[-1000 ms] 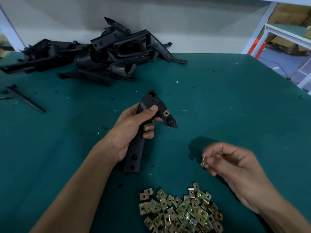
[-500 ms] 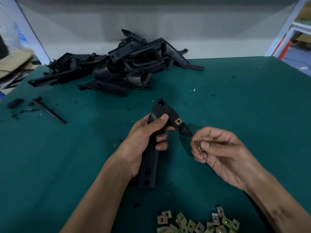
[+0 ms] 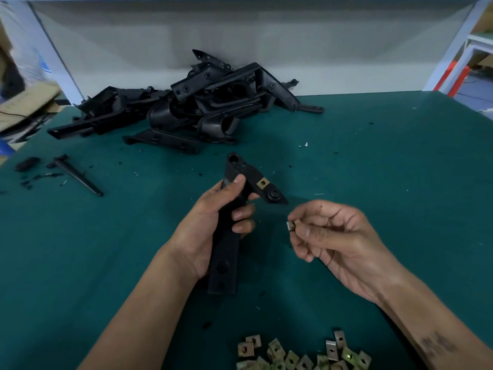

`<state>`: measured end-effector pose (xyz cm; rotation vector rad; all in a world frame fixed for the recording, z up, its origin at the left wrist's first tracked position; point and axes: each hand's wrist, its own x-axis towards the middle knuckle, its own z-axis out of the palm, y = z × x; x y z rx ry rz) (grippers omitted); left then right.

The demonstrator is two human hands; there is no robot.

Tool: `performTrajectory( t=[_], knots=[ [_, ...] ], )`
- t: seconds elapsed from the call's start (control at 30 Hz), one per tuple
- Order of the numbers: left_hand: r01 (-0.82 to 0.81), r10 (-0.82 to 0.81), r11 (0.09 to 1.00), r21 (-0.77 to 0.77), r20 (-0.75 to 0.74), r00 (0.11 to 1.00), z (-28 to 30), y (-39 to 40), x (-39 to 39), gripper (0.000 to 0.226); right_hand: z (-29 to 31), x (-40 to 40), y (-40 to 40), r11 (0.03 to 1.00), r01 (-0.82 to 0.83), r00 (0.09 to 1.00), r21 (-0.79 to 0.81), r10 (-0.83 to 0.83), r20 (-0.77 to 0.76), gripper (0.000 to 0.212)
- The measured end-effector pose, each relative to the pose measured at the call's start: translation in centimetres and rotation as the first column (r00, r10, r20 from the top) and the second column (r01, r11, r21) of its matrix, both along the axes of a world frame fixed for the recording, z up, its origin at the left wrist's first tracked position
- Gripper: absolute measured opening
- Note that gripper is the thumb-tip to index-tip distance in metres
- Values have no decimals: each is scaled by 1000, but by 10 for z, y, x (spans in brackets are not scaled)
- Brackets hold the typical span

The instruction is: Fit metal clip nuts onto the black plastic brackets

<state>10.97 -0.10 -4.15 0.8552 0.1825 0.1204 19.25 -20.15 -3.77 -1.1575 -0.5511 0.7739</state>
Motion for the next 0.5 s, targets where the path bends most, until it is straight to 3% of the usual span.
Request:
performTrajectory(
  t=[0.1, 0.2, 0.4, 0.5],
  knots=[
    [-10, 10, 1000, -16, -2, 1000, 0, 0, -2, 15, 3, -1, -1, 999, 28, 999, -25, -27, 41, 11],
    [-3, 3, 1000, -16, 7, 1000, -1, 0, -1, 15, 2, -1, -2, 997, 47, 997, -63, -42, 71, 23],
    [9, -9, 1000, 2, -3, 1000, 1, -1, -1, 17, 3, -4, -3, 991, 4, 990, -137, 15, 139, 25],
    [8, -8, 999, 32, -10, 1000, 0, -2, -1, 19, 4, -2, -3, 992, 67, 992, -107, -54, 117, 22]
  ],
)
